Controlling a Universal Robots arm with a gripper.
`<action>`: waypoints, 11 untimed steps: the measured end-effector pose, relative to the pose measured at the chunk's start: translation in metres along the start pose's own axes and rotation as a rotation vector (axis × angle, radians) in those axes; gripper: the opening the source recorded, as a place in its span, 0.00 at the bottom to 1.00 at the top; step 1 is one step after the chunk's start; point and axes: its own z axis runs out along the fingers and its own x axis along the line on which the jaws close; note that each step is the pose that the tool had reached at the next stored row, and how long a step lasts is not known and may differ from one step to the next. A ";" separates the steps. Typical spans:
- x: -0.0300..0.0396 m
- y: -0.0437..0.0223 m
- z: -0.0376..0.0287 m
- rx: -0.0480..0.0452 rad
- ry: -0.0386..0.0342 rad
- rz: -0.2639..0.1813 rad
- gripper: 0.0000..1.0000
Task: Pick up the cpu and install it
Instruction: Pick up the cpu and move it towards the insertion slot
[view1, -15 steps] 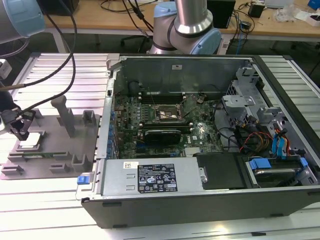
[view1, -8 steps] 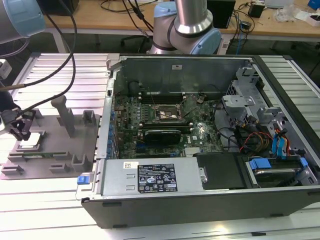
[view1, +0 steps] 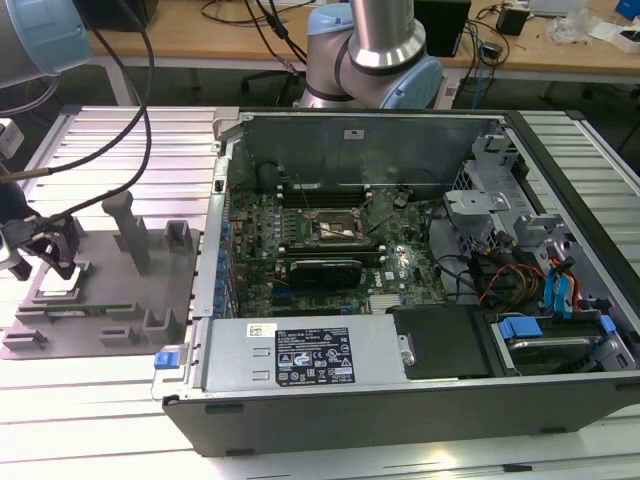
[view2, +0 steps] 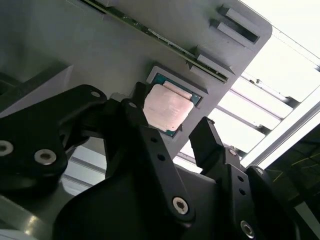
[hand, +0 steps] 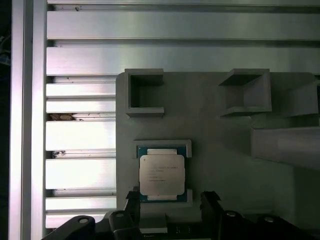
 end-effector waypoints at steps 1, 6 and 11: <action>0.0000 0.0000 0.0000 0.0000 0.0000 0.000 0.60; 0.0001 -0.0002 0.0038 0.0001 0.0001 0.000 0.66; 0.0004 -0.0005 0.0138 0.0000 0.0000 0.000 0.66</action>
